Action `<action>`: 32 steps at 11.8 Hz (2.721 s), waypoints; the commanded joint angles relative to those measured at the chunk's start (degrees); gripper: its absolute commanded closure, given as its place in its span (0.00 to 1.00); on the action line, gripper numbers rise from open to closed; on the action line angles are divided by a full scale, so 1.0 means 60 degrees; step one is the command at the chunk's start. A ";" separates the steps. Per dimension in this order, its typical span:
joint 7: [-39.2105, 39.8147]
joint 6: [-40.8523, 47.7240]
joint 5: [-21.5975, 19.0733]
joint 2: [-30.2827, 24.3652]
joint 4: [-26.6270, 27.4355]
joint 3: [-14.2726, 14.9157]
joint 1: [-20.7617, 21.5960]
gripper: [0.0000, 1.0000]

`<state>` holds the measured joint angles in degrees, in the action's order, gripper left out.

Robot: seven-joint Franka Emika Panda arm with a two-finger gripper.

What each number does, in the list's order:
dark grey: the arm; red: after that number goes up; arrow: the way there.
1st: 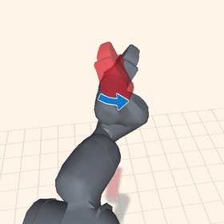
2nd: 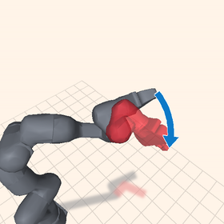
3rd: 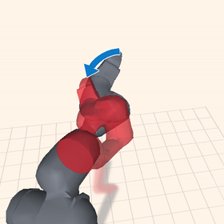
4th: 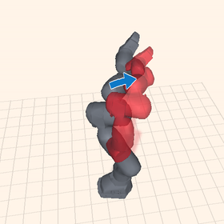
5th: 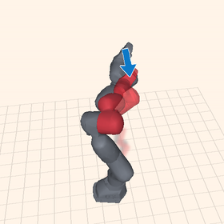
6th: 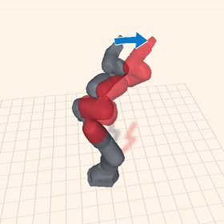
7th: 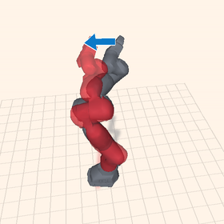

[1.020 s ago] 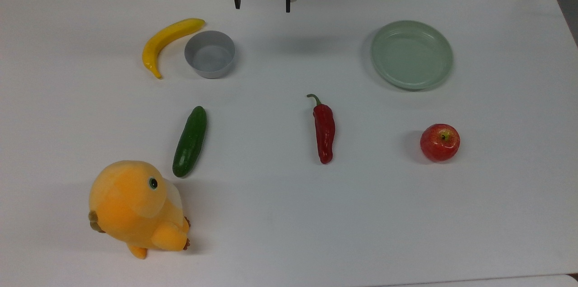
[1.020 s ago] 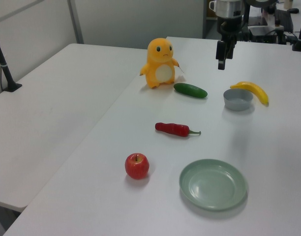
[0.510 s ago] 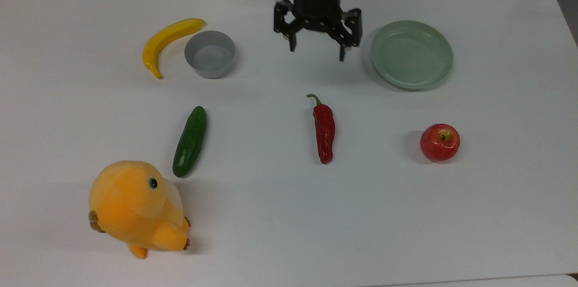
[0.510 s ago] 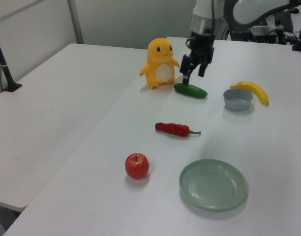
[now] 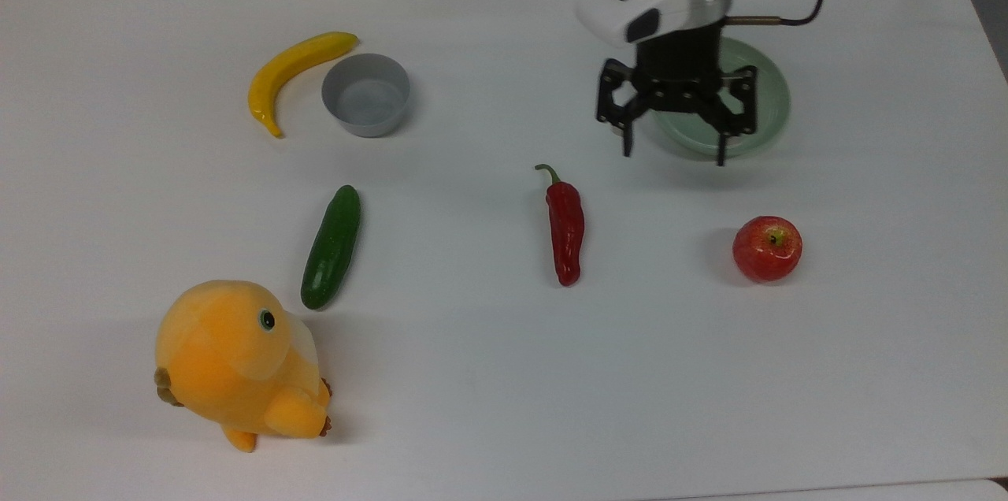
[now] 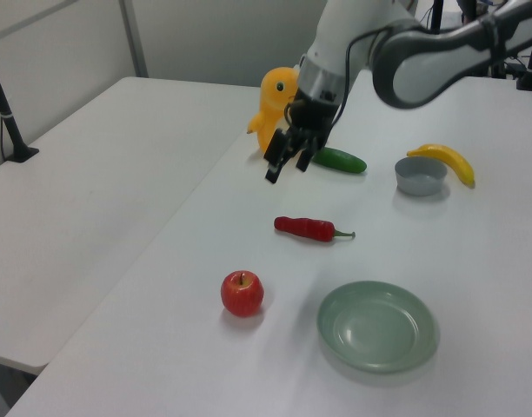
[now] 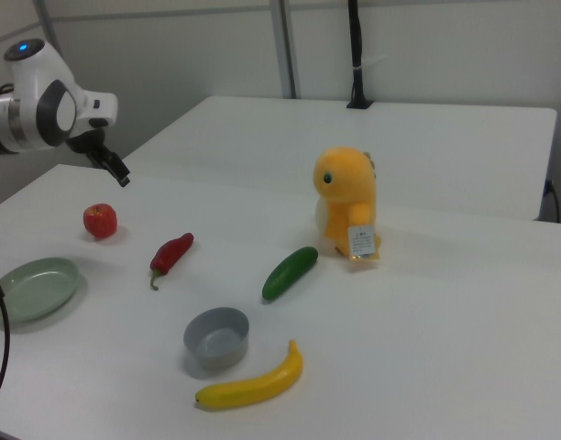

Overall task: Put the red apple in the bowl
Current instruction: 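Move the open gripper over the red apple and lower it, then close the gripper around the red apple and lift it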

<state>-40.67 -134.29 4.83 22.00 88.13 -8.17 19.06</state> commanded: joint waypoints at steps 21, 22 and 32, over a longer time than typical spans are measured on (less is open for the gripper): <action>-0.0210 -0.1978 0.3281 0.4067 -0.2603 0.0483 0.1980 0.00; -0.0210 -0.1978 0.3310 0.4111 -0.2603 0.0483 0.1994 0.00; -0.0517 -0.1964 0.3998 0.2812 -0.1537 -0.0087 0.0839 0.84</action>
<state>-42.14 -145.42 26.44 44.99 72.95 -6.44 27.76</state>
